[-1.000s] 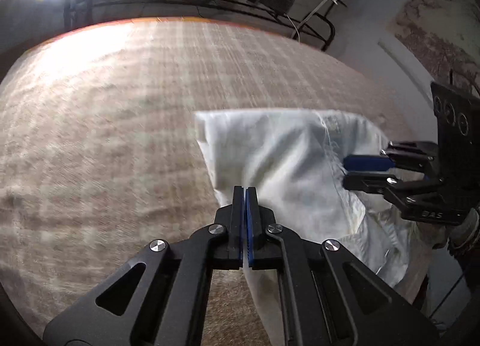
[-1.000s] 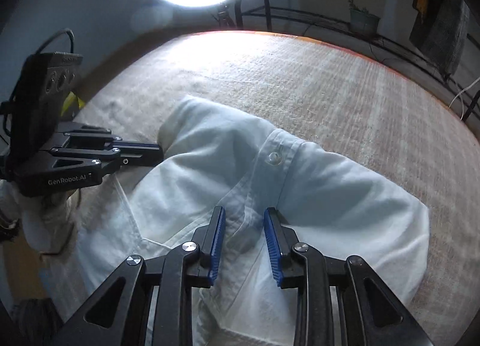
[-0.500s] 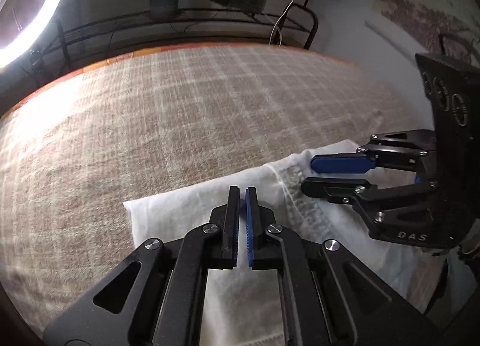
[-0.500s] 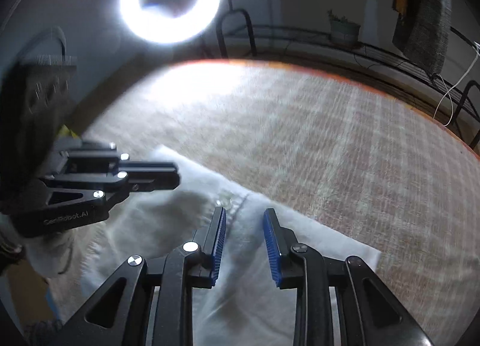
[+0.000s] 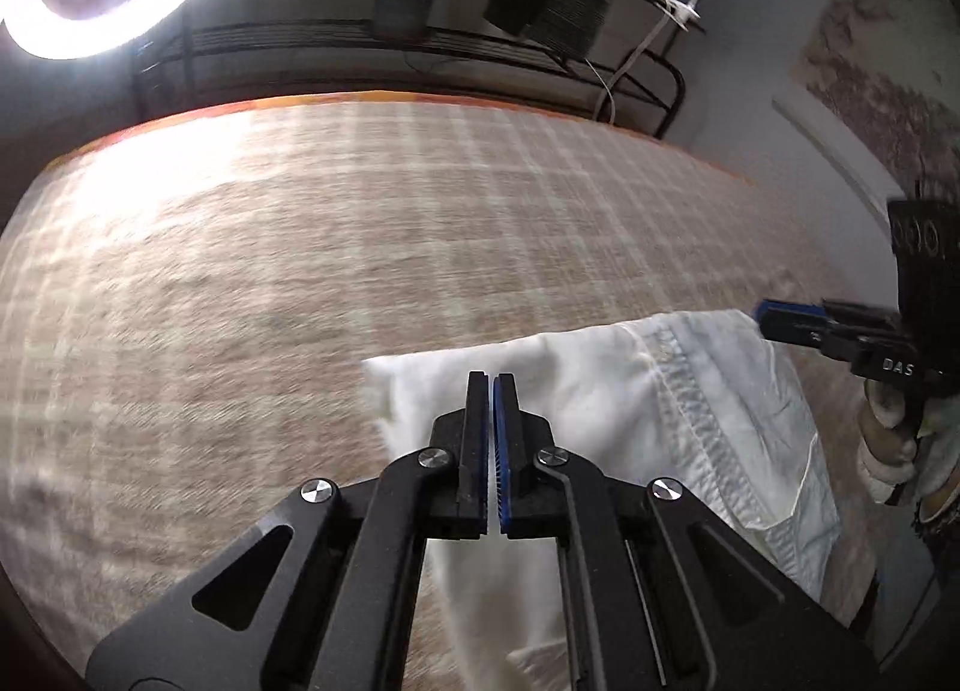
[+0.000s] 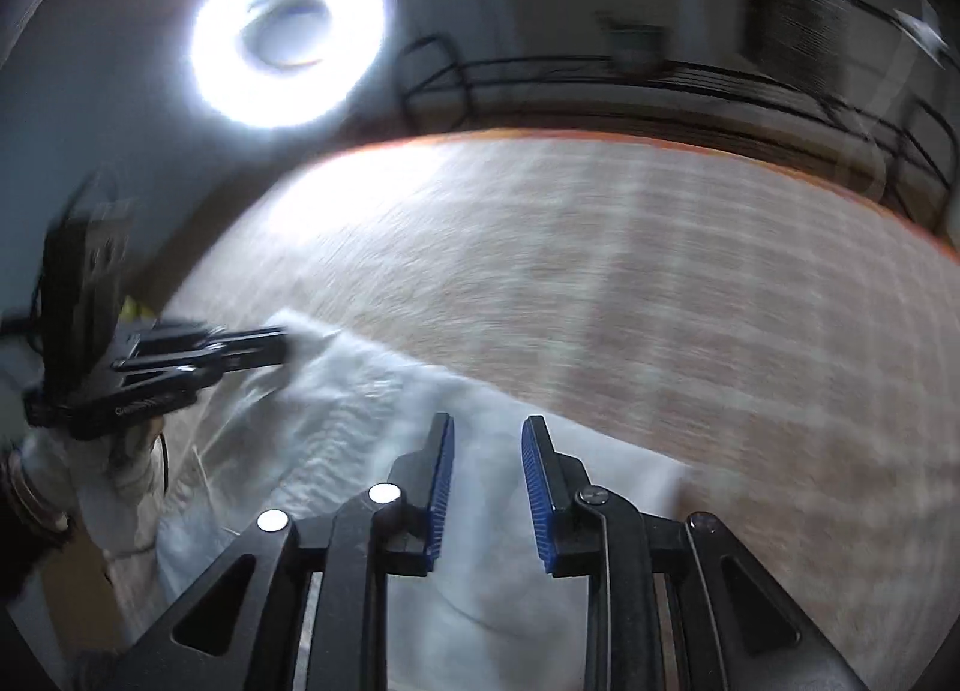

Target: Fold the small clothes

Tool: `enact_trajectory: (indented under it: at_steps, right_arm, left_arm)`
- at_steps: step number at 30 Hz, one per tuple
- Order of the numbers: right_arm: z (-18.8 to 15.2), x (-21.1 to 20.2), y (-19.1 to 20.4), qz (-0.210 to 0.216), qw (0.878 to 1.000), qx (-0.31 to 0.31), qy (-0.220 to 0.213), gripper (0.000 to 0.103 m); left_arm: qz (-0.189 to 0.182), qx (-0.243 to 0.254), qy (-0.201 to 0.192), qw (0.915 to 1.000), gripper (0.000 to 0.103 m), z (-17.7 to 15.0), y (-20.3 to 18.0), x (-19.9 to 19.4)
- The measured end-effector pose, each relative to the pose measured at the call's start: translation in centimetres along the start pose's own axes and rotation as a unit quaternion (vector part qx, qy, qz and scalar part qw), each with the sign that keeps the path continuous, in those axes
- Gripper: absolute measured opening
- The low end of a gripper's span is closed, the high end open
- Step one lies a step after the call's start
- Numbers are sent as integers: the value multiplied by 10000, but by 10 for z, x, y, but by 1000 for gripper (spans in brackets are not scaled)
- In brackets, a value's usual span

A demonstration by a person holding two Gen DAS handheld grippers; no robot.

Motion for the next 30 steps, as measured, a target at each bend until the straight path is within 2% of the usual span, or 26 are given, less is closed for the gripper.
enact_trajectory:
  at_steps: [2, 5, 9, 10, 14, 17, 18, 20, 22, 24, 25, 27, 30]
  right_arm:
    - [-8, -15, -8, 126, 9997, 151, -107, 22]
    - [-24, -24, -5, 184, 9998, -25, -60, 22]
    - [-45, -10, -3, -260, 9976, -546, 334, 20]
    - [-49, -5, -5, -349, 9970, -552, 408, 16]
    - [-62, -11, -28, -359, 9986, -80, 373, 16]
    - [-74, -26, -34, -554, 9975, -88, 426, 19]
    - [-76, -35, -36, -569, 9977, 17, 370, 20]
    - [-77, -55, -41, -496, 9982, 304, 161, 32]
    - [-77, -71, -46, -209, 9973, 700, -59, 40]
    - [-78, -79, -50, 172, 9941, 1060, -183, 52]
    - [-80, -80, -50, 330, 9917, 1226, -207, 58]
    - [-84, -75, -54, 626, 9866, 1494, -169, 60]
    - [-92, -58, -56, 859, 9808, 1749, -7, 60]
  left_arm:
    - [7, -113, 53, 9999, 3, -9, 14, -2]
    - [100, -69, 158, 9998, 3, -23, 24, 0]
    - [277, 136, 177, 9994, 3, -35, 22, 4]
    - [324, 194, 175, 9991, 3, -38, 21, 3]
    - [452, 253, 278, 9983, 3, -48, 18, -3]
    - [524, 67, 250, 9983, 3, -59, 33, -20]
    - [451, -115, 173, 9988, 3, -62, 37, -29]
    - [159, -573, 17, 9982, 6, -68, 41, -47]
    - [-202, -960, 5, 9952, 11, -74, 42, -57]
    - [-634, -1311, 95, 9893, 26, -78, 38, -60]
    - [-798, -1442, 169, 9862, 38, -79, 34, -58]
    - [-1125, -1756, 339, 9774, 41, -81, 29, -53]
    - [-1313, -2026, 478, 9693, 41, -87, 25, -47]
Point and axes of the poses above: each gripper's, at about its wrist camera, not at the fingertips, and x roughly the way its jaws point, y to its left, z to its top, the point moved 7 cm from there along x, roughly the way its jaws point, and after that the axes turned 1 degree about y, right-handed, at the moved point
